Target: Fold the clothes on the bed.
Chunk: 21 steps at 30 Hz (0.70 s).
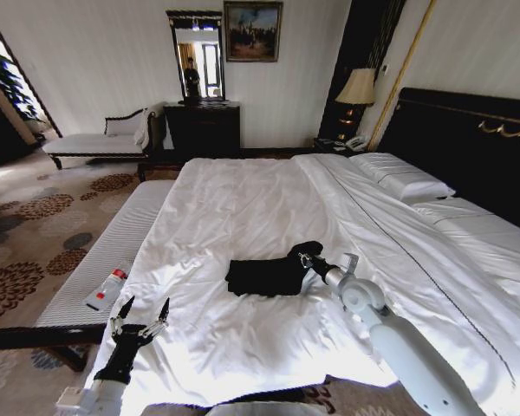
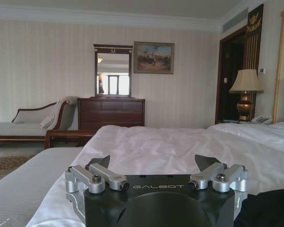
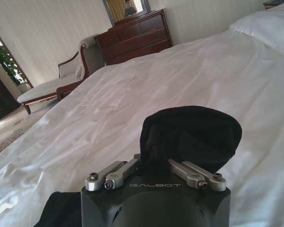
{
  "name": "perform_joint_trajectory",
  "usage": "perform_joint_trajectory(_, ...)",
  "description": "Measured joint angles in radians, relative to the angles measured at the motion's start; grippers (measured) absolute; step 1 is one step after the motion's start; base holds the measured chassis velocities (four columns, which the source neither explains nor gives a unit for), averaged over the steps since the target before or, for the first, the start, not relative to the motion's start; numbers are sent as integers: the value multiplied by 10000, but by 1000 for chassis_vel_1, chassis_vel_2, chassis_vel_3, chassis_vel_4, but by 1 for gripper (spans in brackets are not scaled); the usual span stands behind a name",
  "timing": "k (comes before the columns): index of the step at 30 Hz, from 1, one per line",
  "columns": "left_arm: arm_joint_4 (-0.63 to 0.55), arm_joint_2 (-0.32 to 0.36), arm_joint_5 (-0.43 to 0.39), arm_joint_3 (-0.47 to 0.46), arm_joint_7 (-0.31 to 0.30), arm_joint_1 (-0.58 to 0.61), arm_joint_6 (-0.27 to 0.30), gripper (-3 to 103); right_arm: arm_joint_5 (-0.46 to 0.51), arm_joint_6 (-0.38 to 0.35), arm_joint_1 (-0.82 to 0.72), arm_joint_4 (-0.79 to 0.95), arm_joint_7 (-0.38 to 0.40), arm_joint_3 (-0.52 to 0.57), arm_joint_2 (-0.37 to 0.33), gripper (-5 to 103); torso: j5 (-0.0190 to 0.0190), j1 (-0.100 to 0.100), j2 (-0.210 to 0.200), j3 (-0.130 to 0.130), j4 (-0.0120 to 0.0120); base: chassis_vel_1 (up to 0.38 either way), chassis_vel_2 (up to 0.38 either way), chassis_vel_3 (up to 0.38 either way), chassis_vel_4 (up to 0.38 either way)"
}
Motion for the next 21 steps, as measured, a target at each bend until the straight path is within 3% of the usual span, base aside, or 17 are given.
perform_joint_trajectory(21,0,-1,0,0,0,0,0,100,-25,-94,413,93,140,-638,194,5,0,0,0,0,-1,0,0,0,0)
